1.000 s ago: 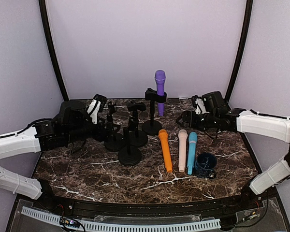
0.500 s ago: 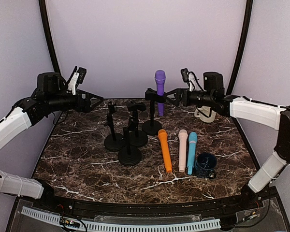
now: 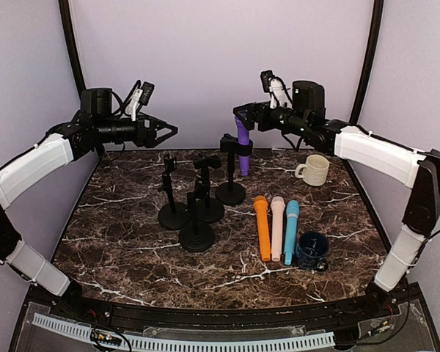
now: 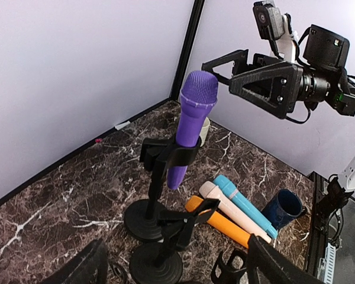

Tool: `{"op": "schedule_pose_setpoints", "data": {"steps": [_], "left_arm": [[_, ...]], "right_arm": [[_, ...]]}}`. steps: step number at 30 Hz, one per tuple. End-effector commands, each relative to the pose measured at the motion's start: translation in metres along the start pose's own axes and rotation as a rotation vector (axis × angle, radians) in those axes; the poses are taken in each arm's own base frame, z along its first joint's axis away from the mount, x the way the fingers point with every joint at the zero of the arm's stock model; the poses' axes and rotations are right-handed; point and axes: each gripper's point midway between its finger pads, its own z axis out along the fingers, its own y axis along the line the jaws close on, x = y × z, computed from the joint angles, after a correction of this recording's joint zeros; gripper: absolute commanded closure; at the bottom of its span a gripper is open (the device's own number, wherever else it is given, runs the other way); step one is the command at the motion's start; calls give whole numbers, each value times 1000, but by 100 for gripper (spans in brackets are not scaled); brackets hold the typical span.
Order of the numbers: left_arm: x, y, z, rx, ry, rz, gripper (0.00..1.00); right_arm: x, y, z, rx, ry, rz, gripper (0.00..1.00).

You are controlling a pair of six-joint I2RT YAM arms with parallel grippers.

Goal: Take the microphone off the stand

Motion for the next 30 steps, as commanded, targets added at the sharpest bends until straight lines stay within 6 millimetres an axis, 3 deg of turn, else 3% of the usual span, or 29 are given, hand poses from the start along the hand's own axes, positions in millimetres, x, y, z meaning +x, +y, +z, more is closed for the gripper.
{"op": "schedule_pose_setpoints", "data": {"steps": [1, 9, 12, 15, 20, 22, 27, 30], "left_arm": [[-41, -7, 3, 58, -98, 88, 19], [-41, -12, 48, 85, -41, 159, 21], [-46, -9, 61, 107, -34, 164, 21], [-33, 0, 82, 129, 14, 152, 21], [-31, -8, 104, 235, 4, 201, 20], [-32, -12, 111, 280, -1, 212, 19], [-32, -11, 126, 313, 27, 265, 18], [-15, -6, 137, 287, 79, 309, 17]], "right_arm": [[-2, -8, 14, 143, 10, -50, 9], [2, -15, 27, 353, 33, -89, 12], [4, -18, 29, 392, 34, -90, 24], [4, -16, 28, 386, 22, -89, 40], [3, -3, 31, 301, -3, -108, 71], [1, 4, 33, 238, -13, -122, 78], [-4, 17, 30, 54, -42, -152, 88], [-8, 24, 26, -68, -58, -176, 89]]}}
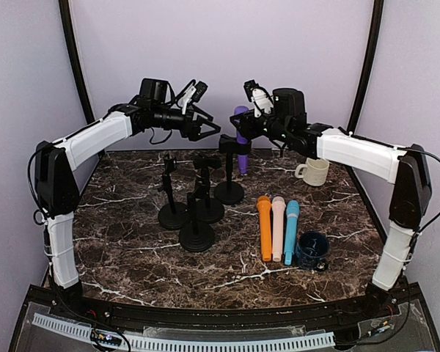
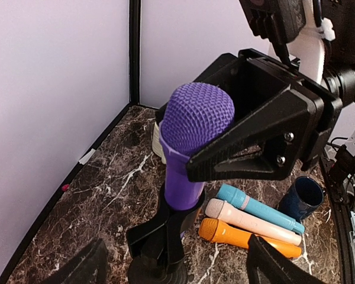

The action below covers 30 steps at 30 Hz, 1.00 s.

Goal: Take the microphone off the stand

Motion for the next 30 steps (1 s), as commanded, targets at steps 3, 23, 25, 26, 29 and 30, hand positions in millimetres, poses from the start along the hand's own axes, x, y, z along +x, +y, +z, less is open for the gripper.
{"op": "schedule_pose_setpoints", "data": {"steps": [3, 23, 25, 26, 29, 30], "left_arm": [[10, -9, 8, 4, 75, 119, 16], [50, 6, 42, -72, 187, 223, 19], [49, 6, 43, -76, 188, 233, 24], [50, 6, 43, -76, 191, 236, 26], [52, 7, 43, -80, 200, 245, 31], [53, 7, 43, -79, 204, 243, 32]], "right_arm": [[-40, 23, -20, -294, -139, -45, 89], [-39, 24, -10, -371, -129, -43, 91], [-39, 24, -10, -371, -129, -44, 91], [-40, 24, -11, -371, -131, -45, 91], [-41, 23, -10, -370, -130, -46, 91], [-41, 24, -10, -372, -130, -46, 91]]}}
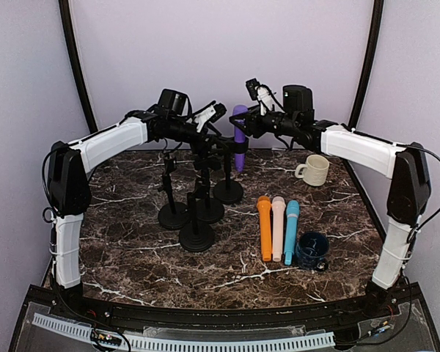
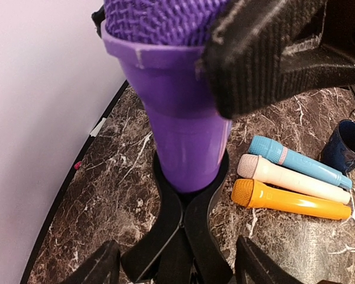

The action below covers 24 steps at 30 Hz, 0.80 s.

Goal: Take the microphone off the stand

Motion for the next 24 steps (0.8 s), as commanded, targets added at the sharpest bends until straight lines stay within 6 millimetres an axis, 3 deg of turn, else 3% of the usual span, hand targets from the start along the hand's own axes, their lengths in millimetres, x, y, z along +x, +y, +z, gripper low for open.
{"op": "schedule_pose_setpoints", "data": {"steps": [1, 4, 10, 14, 19, 20, 21, 22, 24], "left_arm": [[-2, -1, 1, -8, 10, 48, 35], [0, -3, 2, 7, 17, 49, 44], [4, -6, 1, 19, 37, 57, 79], [2, -5, 0, 18, 38, 59, 89], [-1, -2, -1, 0, 34, 57, 90], [-2, -1, -1, -6, 33, 50, 86], [-3, 1, -1, -13, 29, 48, 81], [-4, 3, -2, -24, 28, 35, 66], [-10, 7, -3, -43, 15, 25, 45]], "right_arm": [[-36, 14, -2, -64, -95, -12, 91], [-35, 14, 0, -66, -94, -12, 91], [-36, 8, -1, -32, -96, -13, 92], [-39, 1, -4, 14, -97, -10, 93], [-49, -15, -19, 136, -100, -22, 93], [-50, -18, -23, 162, -98, -23, 94], [-52, -21, -28, 186, -98, -22, 94], [-53, -23, -33, 210, -97, -21, 94], [-57, -28, -44, 256, -104, -21, 94]]}}
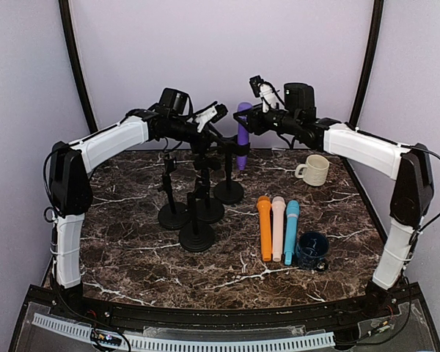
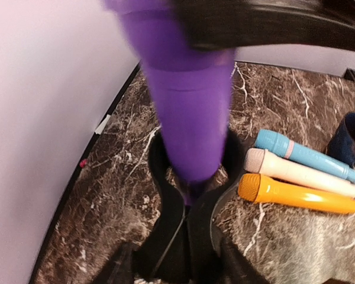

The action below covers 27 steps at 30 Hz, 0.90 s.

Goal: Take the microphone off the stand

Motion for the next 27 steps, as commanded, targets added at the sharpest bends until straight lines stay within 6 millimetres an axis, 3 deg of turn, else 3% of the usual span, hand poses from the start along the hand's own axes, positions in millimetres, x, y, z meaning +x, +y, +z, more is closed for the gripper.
{"op": "schedule_pose_setpoints", "data": {"steps": [1, 3, 5, 11, 15, 20, 27], "left_arm": [[-15, 5, -4, -29, -22, -5, 39], [-25, 9, -7, -41, -51, -21, 24], [-40, 12, -12, -50, -88, -26, 20], [-93, 19, -39, -81, -222, -29, 16], [-114, 3, -52, 5, -300, -27, 15], [-110, -6, -46, 59, -315, -31, 15], [-95, -10, -41, 67, -270, -35, 16]], "right_arm": [[-53, -15, -42, 149, -120, -36, 94], [-56, -18, -53, 172, -127, -36, 94], [-58, -19, -64, 189, -132, -36, 93], [-59, -24, -100, 222, -149, 12, 93], [-56, -21, -107, 182, -160, 45, 93], [-44, -19, -99, 150, -155, 83, 94], [-49, -12, -87, 78, -215, 123, 94]]}}
